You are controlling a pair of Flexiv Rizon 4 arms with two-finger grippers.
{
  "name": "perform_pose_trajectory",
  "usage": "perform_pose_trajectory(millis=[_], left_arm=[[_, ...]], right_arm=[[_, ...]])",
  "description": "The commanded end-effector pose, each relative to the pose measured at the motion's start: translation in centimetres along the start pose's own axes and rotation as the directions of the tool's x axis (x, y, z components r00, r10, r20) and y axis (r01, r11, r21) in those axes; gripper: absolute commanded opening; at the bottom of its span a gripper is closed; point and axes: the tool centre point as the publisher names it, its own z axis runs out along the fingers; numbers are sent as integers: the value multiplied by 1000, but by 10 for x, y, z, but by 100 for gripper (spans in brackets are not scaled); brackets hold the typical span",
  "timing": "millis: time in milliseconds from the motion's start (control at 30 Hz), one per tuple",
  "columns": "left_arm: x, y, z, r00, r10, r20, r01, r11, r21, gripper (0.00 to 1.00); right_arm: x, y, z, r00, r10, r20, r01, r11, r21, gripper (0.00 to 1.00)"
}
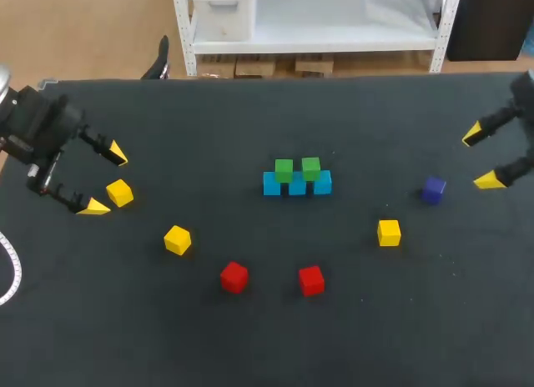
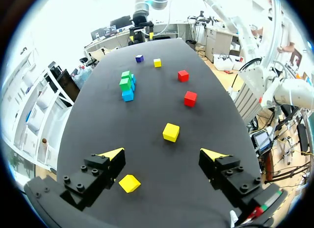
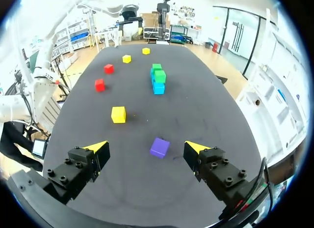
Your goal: Place the blue cubes, place green cubes on the blue cubes, place the yellow cubes on the green cubes, then place the red cubes on the yellow cubes, and place purple cube on the red cubes.
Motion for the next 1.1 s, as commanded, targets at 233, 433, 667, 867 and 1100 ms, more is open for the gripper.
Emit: perform_pose_trajectory(millis=[233,433,667,867,1100], left_arm=[[1,1,0,1000,3,2,-3,1000,1,100],[1,1,0,1000,3,2,-3,1000,1,100],[1,1,0,1000,3,2,-3,1000,1,100],[0,4,-6,997,62,-41,-62,998,-4,100],[2,7,-14,991,76,-109,-74,997,23,100]], right_arm=[[11,-5,-8,999,-20,31,21,998,-52,100],[11,-5,-8,1000,-27,17,28,997,-71,100],[11,-5,-8,1000,-27,17,28,997,-71,100],[11,-5,-8,1000,-27,17,28,997,-71,100],[11,-5,-8,1000,-27,17,28,997,-71,100]])
